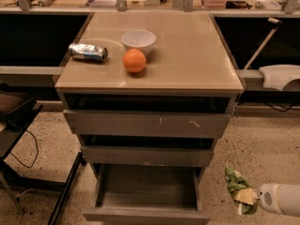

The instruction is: Place green jalapeno chip bag into bottom drawer

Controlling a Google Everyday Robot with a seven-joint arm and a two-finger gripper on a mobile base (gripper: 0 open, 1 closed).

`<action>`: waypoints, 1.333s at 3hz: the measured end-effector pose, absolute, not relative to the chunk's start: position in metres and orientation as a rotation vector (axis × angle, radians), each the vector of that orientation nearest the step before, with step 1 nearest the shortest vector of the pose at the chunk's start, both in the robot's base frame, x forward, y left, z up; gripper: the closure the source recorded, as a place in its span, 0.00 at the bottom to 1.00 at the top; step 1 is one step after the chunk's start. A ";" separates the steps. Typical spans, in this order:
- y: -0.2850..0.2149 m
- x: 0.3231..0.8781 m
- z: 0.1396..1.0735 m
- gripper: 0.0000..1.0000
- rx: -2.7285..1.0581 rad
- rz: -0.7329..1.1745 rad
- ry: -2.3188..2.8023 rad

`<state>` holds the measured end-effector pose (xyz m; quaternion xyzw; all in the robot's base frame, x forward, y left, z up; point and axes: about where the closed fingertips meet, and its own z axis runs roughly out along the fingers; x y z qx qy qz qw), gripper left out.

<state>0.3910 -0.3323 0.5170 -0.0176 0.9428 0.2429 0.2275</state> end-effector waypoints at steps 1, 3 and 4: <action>-0.312 0.396 0.465 1.00 -0.049 0.697 2.568; -0.263 0.422 0.381 1.00 -0.021 0.718 2.504; -0.263 0.441 0.374 1.00 0.005 0.712 2.431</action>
Offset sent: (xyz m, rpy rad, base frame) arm 0.0579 0.1162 -0.2207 0.0684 -0.1136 -0.0545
